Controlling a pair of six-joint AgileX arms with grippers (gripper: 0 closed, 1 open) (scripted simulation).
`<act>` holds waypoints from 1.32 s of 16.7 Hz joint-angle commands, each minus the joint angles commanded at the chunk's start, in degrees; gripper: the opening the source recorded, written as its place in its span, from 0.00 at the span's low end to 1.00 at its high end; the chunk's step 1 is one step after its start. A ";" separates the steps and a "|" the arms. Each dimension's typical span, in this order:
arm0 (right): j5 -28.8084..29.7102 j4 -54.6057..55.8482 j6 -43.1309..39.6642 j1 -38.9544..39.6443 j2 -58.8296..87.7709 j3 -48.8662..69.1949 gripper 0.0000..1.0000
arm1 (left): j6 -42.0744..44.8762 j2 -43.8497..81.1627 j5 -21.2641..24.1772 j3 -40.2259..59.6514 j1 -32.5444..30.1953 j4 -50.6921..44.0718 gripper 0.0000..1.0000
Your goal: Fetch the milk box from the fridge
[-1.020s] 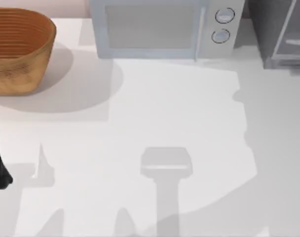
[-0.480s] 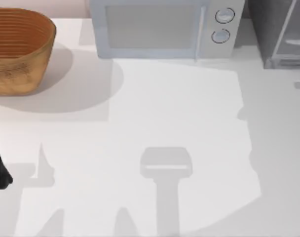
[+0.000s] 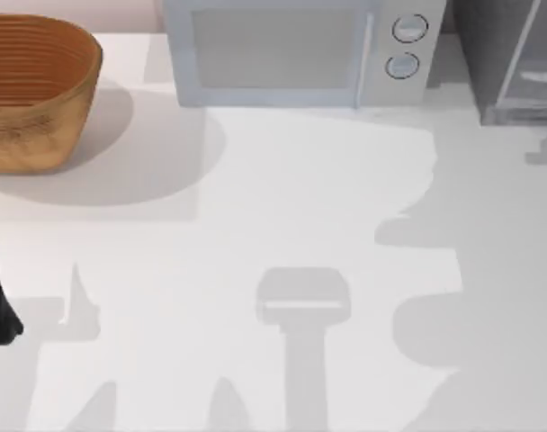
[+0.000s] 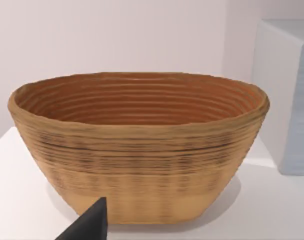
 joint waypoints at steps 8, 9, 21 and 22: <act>4.59 -26.40 -0.21 5.06 -46.09 -17.80 0.00 | 0.00 0.00 0.00 0.00 0.00 0.00 1.00; 5.24 -30.23 -0.19 5.79 -52.85 -20.41 0.00 | 0.00 0.00 0.00 0.00 0.00 0.00 1.00; 10.92 -61.68 -0.40 12.37 -103.01 -40.96 0.00 | 0.00 0.00 0.00 0.00 0.00 0.00 1.00; 10.99 -62.01 -0.41 12.44 -103.45 -41.15 0.00 | 0.00 0.00 0.00 0.00 0.00 0.00 1.00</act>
